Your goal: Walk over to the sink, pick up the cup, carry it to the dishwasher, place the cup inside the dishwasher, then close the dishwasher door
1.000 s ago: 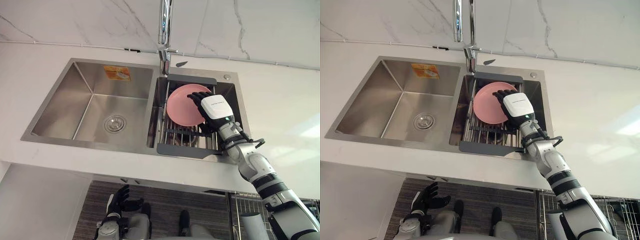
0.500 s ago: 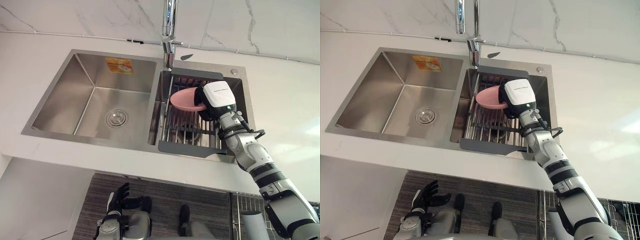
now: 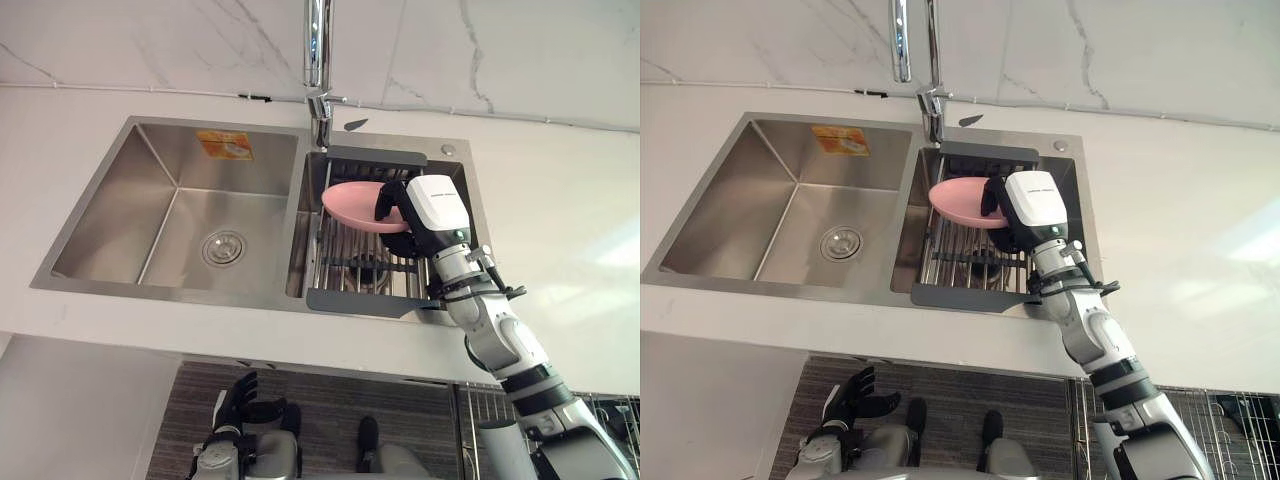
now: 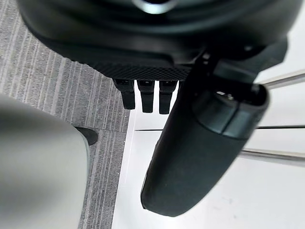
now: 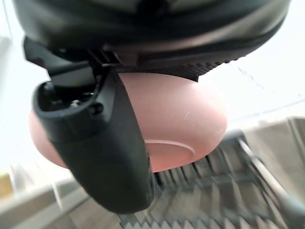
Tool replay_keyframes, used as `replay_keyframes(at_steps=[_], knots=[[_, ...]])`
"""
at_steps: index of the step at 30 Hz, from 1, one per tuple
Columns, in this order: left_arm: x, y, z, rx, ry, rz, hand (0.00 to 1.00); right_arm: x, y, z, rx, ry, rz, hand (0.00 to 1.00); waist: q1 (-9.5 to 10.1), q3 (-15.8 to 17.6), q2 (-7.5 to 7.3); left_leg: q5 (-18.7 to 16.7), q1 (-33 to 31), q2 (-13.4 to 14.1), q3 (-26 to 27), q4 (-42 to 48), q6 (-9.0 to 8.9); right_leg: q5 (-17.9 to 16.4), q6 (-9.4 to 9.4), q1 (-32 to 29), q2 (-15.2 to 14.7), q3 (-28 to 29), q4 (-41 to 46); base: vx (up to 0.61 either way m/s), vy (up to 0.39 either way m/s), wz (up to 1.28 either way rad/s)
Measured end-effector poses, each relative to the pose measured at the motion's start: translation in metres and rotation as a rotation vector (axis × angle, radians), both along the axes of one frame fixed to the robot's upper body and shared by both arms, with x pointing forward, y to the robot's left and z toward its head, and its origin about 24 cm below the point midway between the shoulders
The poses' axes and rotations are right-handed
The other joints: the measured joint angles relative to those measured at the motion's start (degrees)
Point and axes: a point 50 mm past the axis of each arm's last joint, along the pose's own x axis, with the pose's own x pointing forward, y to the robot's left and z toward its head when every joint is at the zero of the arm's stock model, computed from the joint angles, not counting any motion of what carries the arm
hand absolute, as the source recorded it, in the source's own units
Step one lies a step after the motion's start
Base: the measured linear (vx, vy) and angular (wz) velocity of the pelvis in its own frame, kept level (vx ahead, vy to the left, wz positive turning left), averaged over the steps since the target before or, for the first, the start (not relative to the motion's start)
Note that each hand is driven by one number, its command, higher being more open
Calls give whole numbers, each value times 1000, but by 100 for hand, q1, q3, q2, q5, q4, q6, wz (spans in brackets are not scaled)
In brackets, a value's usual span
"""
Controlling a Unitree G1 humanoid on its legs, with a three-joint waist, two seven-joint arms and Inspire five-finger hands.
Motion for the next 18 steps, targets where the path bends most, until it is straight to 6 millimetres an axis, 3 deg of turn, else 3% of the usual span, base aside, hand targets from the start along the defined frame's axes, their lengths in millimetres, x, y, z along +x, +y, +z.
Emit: replay_keyframes(at_steps=[2, 7, 18], knots=[[-2, 1, -1, -1, 10, 6, 90, -11, -2, 12, 48, -65, 6, 30, -21, -16, -20, 15, 175, 0, 51, -77, 8, -1, -1, 119, -2, 32, -18, -39, 0, -14], [-8, 5, -4, 7, 39, 7, 90, -30, -8, 19, 144, -118, 0, 30, -138, -105, -134, 71, 401, 5, 130, -239, 14, -2, -3, 239, -3, 105, -30, -20, -3, -9], [-15, 7, -9, 19, 85, -6, 90, -61, -17, 0, 243, -63, -49, 30, -239, -310, -198, 75, 625, 4, 254, -345, 14, -3, -3, 377, -9, 219, -83, -17, -5, -6]])
